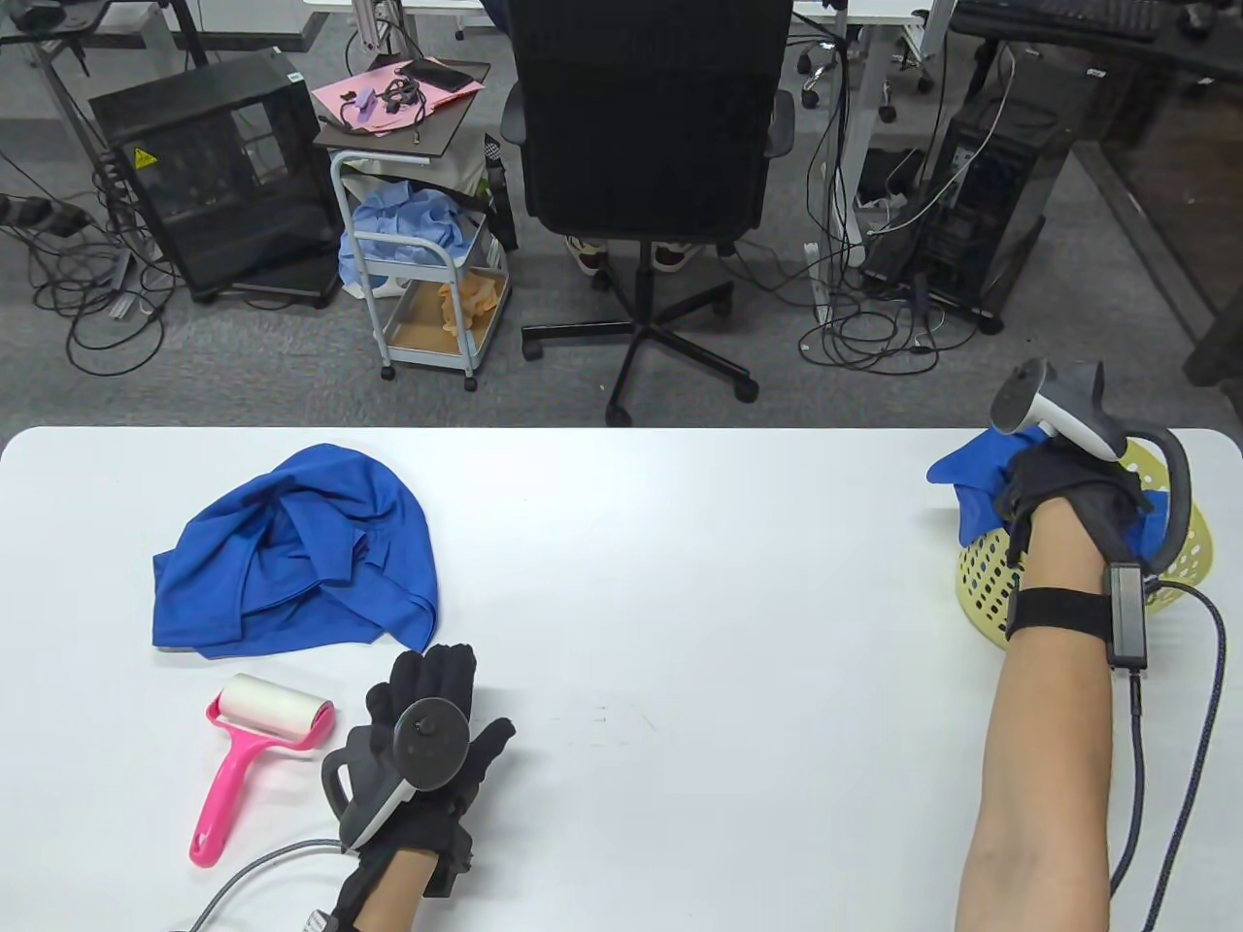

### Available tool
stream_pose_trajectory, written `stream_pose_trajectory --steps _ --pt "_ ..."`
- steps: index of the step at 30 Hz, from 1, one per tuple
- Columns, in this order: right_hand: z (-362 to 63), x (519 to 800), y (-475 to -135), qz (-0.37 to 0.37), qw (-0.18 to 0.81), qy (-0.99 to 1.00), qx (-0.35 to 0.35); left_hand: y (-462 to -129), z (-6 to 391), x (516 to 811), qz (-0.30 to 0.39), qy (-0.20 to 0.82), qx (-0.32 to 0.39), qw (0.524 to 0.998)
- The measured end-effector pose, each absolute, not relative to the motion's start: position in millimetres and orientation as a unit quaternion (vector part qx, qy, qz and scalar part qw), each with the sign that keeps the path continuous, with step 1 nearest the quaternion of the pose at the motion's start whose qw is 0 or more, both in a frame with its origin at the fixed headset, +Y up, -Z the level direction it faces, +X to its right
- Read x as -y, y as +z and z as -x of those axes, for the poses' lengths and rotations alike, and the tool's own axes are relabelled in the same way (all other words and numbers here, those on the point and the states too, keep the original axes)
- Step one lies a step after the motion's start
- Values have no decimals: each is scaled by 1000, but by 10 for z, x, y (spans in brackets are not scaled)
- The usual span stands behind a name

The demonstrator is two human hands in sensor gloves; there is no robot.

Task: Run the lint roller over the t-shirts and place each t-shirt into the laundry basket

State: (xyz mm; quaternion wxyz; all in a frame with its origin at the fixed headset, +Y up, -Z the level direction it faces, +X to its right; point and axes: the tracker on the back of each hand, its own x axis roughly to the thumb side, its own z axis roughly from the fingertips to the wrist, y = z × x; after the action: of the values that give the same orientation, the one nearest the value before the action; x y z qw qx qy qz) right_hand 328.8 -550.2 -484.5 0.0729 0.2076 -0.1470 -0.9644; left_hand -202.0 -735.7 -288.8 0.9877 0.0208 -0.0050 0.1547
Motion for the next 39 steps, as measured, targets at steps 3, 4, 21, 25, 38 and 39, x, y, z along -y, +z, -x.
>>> stream_pose_trajectory --steps 3,4,21,25,38,39 --pt "-3020 5370 -4789 -186 88 -973 106 -2886 2039 7345 -23 154 1 988" --pt "-2912 5321 -4762 -175 90 -976 89 -2886 2045 7342 -25 155 1 988" --pt "-1680 5575 -3589 -46 -42 -985 -159 -2862 2049 7335 -34 144 2 989" --pt "-1576 5881 -3277 -37 -74 -981 -173 -2855 2034 7335 -35 140 5 990" --pt "-1517 6741 -2853 -43 -70 -978 -190 -2824 1958 7335 -35 119 10 992" --pt "-1517 6768 -2840 -43 -70 -978 -192 -2819 1953 7334 -35 118 10 992"
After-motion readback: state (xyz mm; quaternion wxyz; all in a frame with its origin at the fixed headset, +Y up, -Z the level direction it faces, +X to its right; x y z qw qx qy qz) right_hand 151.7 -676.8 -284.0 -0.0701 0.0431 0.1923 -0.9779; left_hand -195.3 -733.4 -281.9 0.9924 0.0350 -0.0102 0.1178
